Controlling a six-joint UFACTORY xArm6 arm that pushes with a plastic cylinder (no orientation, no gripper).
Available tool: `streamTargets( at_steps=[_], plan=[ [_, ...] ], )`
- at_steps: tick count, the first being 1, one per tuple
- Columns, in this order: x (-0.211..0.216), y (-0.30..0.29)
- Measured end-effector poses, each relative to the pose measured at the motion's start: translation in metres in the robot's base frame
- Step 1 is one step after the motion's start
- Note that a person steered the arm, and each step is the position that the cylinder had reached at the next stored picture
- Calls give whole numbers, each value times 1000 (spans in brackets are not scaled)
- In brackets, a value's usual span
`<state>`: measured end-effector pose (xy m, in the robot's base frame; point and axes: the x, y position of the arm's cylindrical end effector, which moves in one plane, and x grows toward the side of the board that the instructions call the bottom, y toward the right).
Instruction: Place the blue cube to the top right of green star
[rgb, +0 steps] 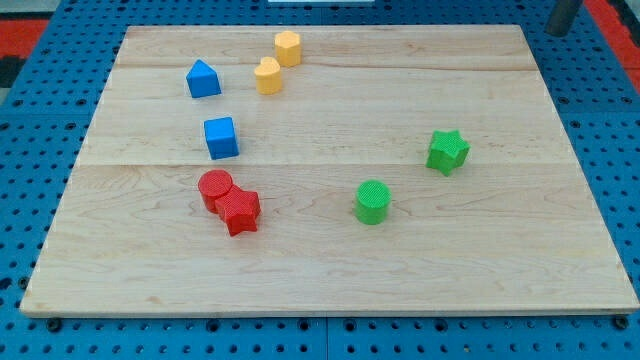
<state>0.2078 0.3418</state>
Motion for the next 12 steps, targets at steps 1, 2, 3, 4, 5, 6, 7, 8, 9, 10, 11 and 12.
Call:
streamTargets(
  at_steps=[1, 2, 3, 4, 5, 6, 7, 8, 9, 10, 11, 12],
  plan=[
    [4, 4],
    [45, 3],
    [126, -27],
    [131, -119],
    [126, -186],
    [126, -186],
    [126, -186],
    [126, -186],
    [126, -186],
    [126, -186],
    [126, -186],
    [126, -186]
  ],
)
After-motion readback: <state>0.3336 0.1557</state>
